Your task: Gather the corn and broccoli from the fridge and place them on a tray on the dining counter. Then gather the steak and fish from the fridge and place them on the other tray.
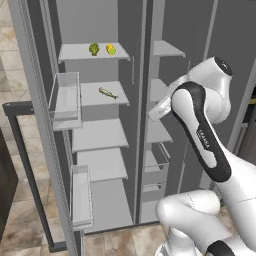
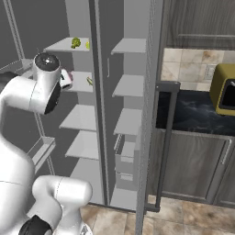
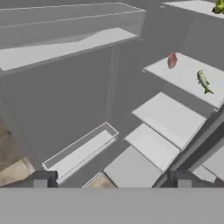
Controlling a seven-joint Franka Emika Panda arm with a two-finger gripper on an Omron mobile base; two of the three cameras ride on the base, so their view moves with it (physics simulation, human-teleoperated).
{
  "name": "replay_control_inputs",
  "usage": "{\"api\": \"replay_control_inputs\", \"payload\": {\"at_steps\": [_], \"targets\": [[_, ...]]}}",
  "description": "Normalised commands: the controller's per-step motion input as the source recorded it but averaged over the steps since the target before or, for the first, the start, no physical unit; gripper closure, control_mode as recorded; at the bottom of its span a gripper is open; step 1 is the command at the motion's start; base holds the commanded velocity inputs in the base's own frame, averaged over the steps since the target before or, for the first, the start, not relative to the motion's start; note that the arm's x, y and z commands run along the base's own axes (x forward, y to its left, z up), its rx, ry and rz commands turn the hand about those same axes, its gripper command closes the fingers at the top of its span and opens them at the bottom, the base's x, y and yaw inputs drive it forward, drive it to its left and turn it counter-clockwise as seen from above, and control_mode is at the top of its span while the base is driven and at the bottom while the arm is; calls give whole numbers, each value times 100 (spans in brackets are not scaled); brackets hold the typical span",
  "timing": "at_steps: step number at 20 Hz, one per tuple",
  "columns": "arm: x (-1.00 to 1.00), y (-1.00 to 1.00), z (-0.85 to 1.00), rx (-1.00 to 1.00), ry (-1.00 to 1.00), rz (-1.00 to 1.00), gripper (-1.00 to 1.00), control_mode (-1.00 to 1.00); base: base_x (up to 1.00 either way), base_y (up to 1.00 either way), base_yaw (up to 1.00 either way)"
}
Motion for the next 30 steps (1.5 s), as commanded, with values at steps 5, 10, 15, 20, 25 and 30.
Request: {"api": "replay_control_inputs", "payload": {"at_steps": [5, 10, 15, 20, 25, 30], "targets": [[-35, -14, -17, -5, -2, -52, -100, -100, 0, 0, 0], [-26, 1, -15, -1, 0, -54, -100, -100, 0, 0, 0], [-1, -12, 0, 0, 0, -8, -100, -100, 0, 0, 0], [0, -27, -4, 3, 0, 0, -100, -100, 0, 0, 0], [0, -23, -14, 3, -1, -12, -100, -100, 0, 0, 0], [0, -13, -3, 2, -4, -20, -100, -100, 0, 0, 0]]}}
